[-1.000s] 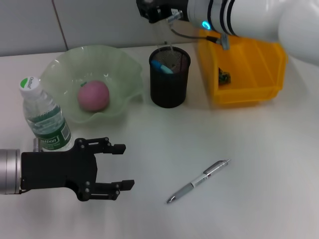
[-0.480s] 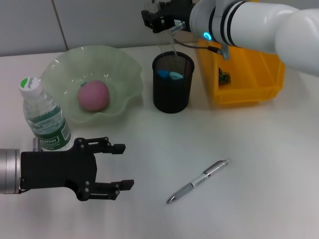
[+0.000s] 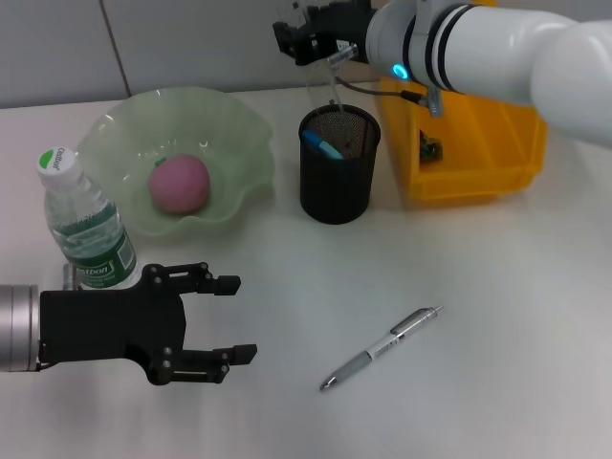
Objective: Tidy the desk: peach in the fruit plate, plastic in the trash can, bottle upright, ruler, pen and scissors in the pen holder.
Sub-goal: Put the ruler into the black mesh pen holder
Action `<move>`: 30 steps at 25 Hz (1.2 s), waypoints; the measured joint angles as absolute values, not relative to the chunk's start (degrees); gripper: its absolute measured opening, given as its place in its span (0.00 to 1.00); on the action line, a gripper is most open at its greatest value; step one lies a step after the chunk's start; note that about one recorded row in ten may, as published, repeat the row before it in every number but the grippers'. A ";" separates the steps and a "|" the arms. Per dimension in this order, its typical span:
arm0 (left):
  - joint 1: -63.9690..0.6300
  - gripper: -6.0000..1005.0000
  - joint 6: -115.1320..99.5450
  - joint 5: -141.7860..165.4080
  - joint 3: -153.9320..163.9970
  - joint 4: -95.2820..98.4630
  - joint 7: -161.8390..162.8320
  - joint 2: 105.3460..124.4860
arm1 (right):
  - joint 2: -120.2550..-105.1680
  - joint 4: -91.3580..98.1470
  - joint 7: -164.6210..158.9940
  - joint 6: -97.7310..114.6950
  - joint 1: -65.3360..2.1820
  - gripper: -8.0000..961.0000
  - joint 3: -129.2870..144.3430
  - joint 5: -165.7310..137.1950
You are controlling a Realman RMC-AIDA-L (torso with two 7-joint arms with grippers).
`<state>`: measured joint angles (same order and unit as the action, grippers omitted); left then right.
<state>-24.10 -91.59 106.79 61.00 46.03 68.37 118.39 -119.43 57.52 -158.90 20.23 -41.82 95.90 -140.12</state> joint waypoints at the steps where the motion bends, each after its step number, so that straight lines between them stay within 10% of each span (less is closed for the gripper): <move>1: -24.11 0.78 -91.58 106.79 61.00 46.07 68.37 118.39 | -119.43 57.96 -158.90 20.23 -41.65 0.40 95.90 -140.21; 30: -24.34 0.78 -91.58 106.79 60.46 45.96 67.67 118.29 | -119.43 62.39 -156.32 6.89 -34.31 0.42 105.74 -140.62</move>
<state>-24.34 -91.58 106.79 60.46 45.96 67.67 118.29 -119.43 62.39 -156.32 6.89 -34.31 105.74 -140.62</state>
